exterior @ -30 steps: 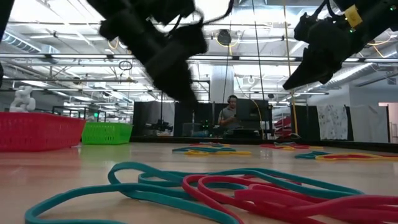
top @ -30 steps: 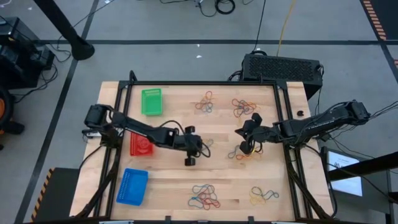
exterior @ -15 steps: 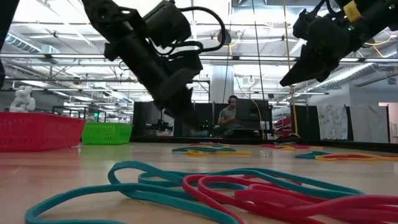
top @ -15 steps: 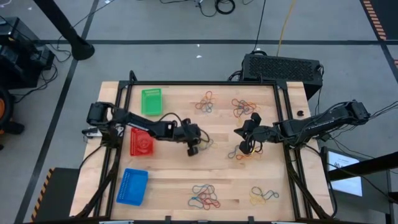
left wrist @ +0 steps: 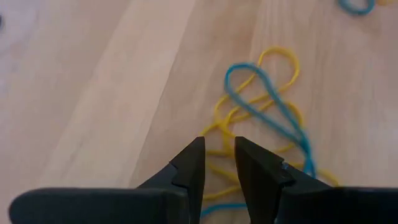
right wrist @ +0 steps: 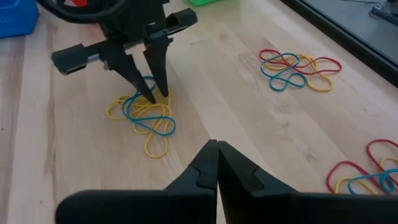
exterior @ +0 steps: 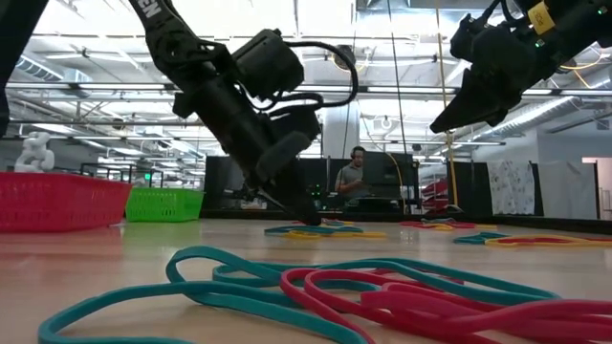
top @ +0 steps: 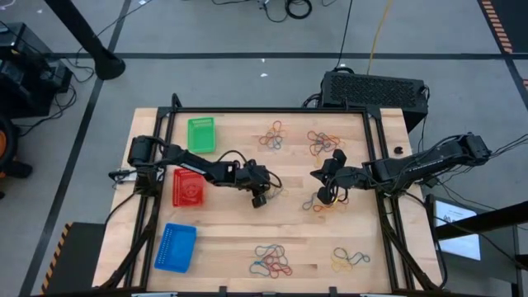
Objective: Sort rubber bands into baskets
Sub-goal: Put the yellow rubber band into the green bin
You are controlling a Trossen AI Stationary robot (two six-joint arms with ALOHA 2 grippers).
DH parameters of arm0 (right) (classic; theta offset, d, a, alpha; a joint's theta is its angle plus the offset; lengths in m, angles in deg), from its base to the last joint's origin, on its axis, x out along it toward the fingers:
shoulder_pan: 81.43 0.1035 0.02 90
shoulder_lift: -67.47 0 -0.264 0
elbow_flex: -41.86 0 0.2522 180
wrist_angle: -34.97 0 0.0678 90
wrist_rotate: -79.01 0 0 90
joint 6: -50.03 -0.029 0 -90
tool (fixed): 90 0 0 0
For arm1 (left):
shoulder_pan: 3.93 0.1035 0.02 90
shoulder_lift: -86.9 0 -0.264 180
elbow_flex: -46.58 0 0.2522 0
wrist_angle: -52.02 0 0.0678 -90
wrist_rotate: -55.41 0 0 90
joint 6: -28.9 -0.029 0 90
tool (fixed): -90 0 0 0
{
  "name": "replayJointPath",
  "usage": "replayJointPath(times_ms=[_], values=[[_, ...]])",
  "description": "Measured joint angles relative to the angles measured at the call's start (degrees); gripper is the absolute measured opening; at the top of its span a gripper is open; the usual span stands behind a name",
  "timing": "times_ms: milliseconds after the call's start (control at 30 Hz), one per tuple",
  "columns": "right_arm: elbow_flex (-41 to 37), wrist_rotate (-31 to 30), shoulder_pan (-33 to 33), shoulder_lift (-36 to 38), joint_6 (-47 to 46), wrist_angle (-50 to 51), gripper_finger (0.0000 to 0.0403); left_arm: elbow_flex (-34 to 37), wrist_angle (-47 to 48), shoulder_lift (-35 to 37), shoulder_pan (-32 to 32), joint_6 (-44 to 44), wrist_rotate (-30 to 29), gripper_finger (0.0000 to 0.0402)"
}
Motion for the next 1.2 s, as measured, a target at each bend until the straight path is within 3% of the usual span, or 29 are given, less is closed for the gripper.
replayJointPath(times_ms=[400,633,1200], values=[[0.00,0.13,0.00,0.00,-0.13,0.04,0.0000,0.02,0.65,-0.40,-0.02,0.04,-0.37,0.0093],[0.00,0.13,0.00,0.00,-0.13,0.04,0.0000,0.02,1.35,-0.35,-0.04,1.51,0.32,0.0011],[0.00,0.13,0.00,0.00,-0.55,0.23,0.0000,-0.77,0.78,9.09,-0.04,-0.13,0.66,0.0002]])
